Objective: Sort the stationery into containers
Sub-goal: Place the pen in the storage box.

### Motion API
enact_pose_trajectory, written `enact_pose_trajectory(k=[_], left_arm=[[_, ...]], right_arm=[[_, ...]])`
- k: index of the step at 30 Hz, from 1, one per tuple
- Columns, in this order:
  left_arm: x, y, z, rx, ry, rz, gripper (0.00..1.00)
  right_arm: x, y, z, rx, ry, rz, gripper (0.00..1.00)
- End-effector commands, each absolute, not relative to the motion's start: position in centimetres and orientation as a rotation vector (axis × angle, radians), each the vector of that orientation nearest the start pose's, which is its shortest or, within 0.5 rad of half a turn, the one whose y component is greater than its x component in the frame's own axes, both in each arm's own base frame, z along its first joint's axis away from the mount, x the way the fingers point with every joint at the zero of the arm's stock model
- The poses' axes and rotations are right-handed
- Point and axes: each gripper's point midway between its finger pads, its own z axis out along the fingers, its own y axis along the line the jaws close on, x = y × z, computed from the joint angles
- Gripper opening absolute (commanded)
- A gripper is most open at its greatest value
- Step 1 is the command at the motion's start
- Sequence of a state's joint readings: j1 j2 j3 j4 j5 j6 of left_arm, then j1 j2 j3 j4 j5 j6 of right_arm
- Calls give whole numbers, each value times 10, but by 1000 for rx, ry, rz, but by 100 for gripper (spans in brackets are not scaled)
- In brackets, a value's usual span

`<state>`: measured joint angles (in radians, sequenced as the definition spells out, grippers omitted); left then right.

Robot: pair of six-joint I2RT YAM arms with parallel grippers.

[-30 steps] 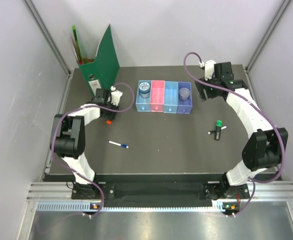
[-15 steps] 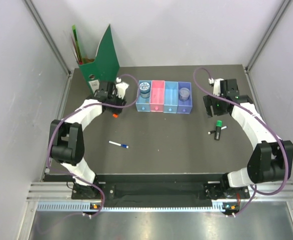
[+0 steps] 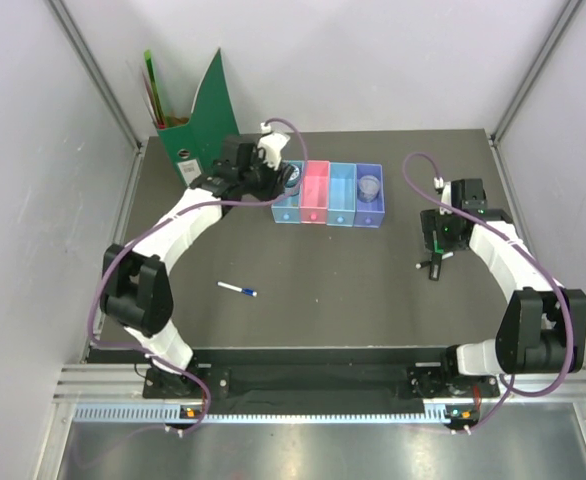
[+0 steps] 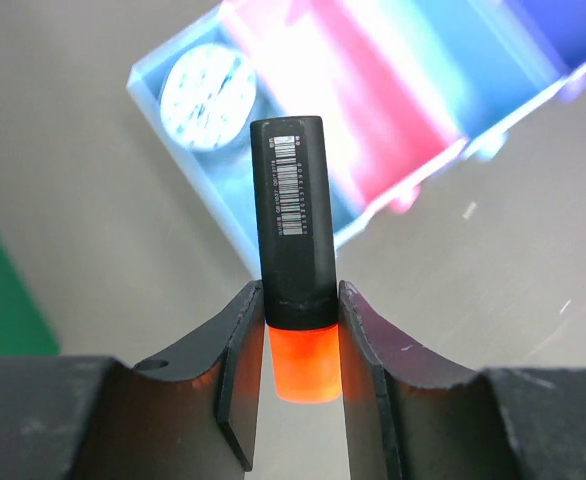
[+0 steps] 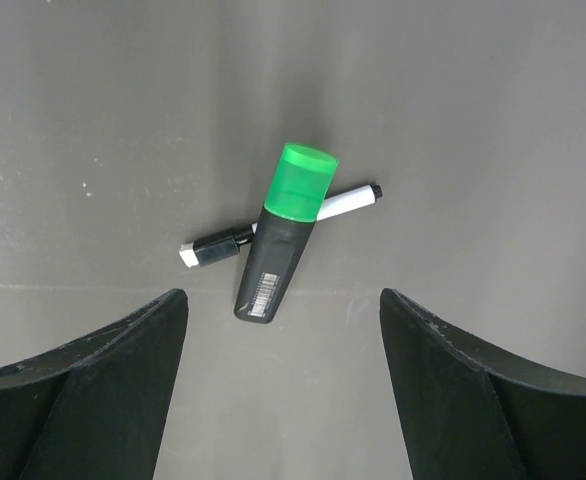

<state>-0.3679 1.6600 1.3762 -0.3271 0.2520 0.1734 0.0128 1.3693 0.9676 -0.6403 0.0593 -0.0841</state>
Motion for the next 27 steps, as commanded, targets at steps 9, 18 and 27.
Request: enact_pose_trajectory(k=[9, 18, 27], left_arm=[[511, -293, 213, 600, 1883, -529, 0], [527, -303, 195, 559, 1893, -531, 0], [525, -310, 182, 557, 1914, -538, 0]], right_arm=[[329, -11, 95, -44, 2569, -99, 73], [340, -10, 75, -44, 2618, -94, 69], [359, -8, 65, -39, 2626, -83, 68]])
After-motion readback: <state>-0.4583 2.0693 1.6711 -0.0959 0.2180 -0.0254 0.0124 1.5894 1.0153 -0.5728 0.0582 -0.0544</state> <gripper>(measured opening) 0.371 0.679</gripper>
